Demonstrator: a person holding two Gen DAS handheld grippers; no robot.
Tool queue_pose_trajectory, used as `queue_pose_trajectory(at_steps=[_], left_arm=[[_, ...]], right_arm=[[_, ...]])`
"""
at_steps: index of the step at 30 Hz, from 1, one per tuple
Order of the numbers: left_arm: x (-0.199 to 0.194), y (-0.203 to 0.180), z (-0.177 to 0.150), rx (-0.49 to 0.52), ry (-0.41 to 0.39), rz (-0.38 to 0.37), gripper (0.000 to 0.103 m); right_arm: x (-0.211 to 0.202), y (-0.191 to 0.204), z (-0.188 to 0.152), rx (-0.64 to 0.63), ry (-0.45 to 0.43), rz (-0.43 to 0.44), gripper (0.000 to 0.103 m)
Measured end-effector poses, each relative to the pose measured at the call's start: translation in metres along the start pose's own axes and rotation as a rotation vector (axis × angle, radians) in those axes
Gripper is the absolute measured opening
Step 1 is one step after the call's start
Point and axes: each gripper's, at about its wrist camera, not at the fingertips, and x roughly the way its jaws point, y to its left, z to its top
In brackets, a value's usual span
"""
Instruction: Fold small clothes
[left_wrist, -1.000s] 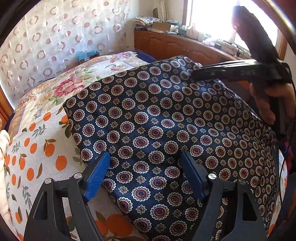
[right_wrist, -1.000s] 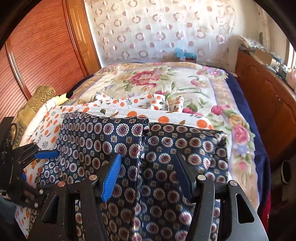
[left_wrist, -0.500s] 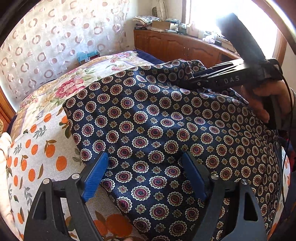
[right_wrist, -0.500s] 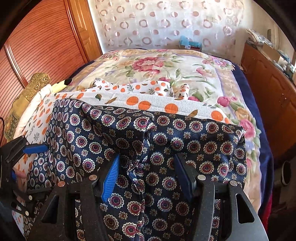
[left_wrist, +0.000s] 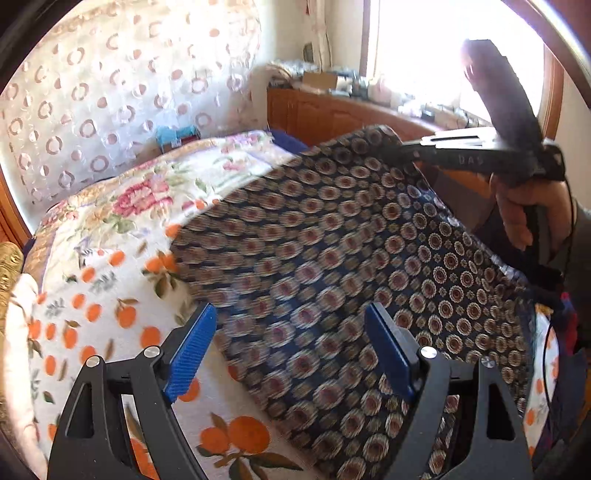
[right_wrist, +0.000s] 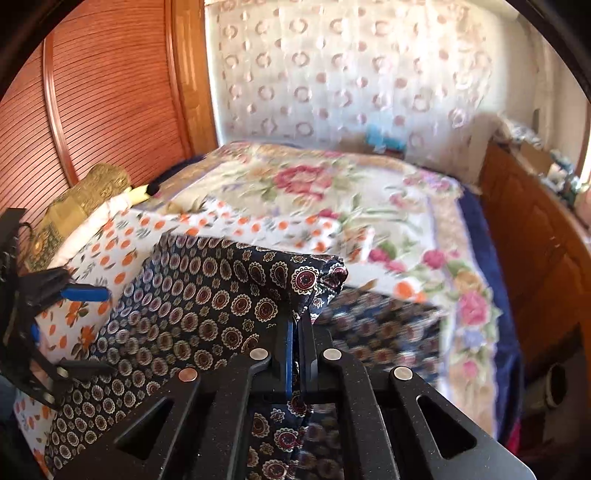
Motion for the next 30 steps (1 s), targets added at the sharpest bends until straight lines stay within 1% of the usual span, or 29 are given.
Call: queue_pose_trajectory(at_steps=[2,5,8,9,10,11,13,14,15,16,18,24,28,30], left_arm=[[-0.005,0.002,0.002,-0.015,-0.004,-0.004,0.083],[-0.008,0.001,-0.001,-0.025,0.008,-0.007,0.083],[-0.010,-0.006,-0.007,-0.019,0.018,-0.003,0.083],[-0.011,-0.009,-0.011,-0.015,0.023,-0.005,0.083],[-0.011,-0.011,-0.013,-0.013,0.026,-0.006,0.083],[-0.012,-0.013,-0.015,-0.012,0.029,-0.008,0.083],[-0.015,-0.020,-0.020,-0.013,0.036,-0.014,0.083],[-0.016,-0.023,-0.021,-0.013,0.037,-0.015,0.083],[-0.019,-0.026,-0.024,-0.011,0.037,-0.015,0.083],[-0.022,-0.029,-0.026,-0.010,0.037,-0.013,0.083],[-0.027,-0.034,-0.030,-0.010,0.039,-0.011,0.083],[-0.046,-0.045,-0.048,-0.011,0.042,-0.006,0.083],[-0.050,-0.050,-0.060,-0.022,0.060,-0.001,0.083],[-0.053,-0.053,-0.067,-0.024,0.064,0.003,0.083]], right_arm=[[-0.009,-0.007,0.002,-0.004,-0.009,-0.058,0.001],[-0.012,-0.019,0.005,-0.027,0.000,-0.181,0.001],[-0.004,-0.039,0.000,0.024,0.039,-0.252,0.001],[-0.001,-0.042,-0.003,0.036,0.054,-0.255,0.001],[0.002,-0.042,-0.008,0.041,0.076,-0.234,0.001],[0.004,-0.040,-0.011,0.040,0.096,-0.228,0.005],[0.001,-0.033,-0.020,0.030,0.104,-0.261,0.018],[-0.003,-0.029,-0.023,0.031,0.098,-0.261,0.022],[-0.010,-0.026,-0.028,0.041,0.087,-0.246,0.032],[-0.017,-0.023,-0.034,0.057,0.075,-0.224,0.046],[-0.032,-0.019,-0.049,0.080,0.060,-0.201,0.054],[-0.076,-0.012,-0.112,0.094,0.086,-0.182,0.054],[-0.092,-0.012,-0.135,0.121,0.089,-0.177,0.054],[-0.101,-0.006,-0.143,0.133,0.083,-0.181,0.054]])
